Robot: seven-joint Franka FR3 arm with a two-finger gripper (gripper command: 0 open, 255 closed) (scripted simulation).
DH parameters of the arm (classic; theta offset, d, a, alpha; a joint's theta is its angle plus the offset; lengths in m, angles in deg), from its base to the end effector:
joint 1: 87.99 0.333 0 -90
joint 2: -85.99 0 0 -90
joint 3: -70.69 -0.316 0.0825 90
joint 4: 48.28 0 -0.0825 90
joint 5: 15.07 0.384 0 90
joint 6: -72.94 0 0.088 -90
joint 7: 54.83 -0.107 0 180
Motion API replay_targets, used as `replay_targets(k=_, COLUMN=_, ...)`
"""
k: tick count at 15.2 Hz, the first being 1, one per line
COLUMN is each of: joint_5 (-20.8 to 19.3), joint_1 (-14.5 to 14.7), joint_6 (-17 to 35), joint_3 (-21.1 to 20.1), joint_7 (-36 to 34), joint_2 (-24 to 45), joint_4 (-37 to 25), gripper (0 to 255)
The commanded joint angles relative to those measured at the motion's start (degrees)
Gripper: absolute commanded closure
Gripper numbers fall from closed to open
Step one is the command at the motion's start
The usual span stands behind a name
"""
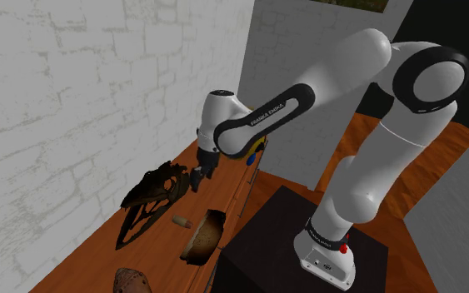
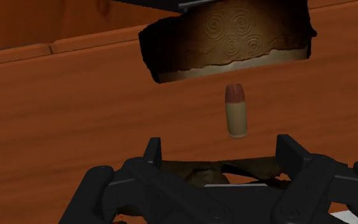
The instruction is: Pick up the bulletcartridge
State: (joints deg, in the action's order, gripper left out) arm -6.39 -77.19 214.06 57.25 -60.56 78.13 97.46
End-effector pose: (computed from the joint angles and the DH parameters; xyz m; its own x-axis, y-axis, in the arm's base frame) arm 0.4119 0.1839 0.3243 0.9782 0.2031 0.0434 0.2059 -0.9758 -0.0740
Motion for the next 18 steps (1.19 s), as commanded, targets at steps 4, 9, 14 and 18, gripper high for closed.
replay_targets(k=4, joint_5=-3.12, joint_1=1.15, joint_6=8.07, joint_3=-1.64, joint_7=-1.59, joint_2=11.82, joint_4=-2.98, gripper=0)
replay_targets(k=9, joint_5=-8.14, joint_1=3.71, joint_6=13.98, joint_3=-1.39, joint_7=-4.48, joint_2=23.39, joint_4=-7.65, gripper=0)
replay_targets(k=14, joint_5=-9.99, joint_1=4.94, joint_6=17.38, joint_3=-0.23, joint_7=-5.53, joint_2=28.1, joint_4=-8.79, gripper=0)
replay_targets(k=18, joint_5=-10.98, joint_1=5.66, joint_6=19.74, joint_3=0.69, joint_7=-6.09, joint_2=31.02, joint_4=-9.31, gripper=0)
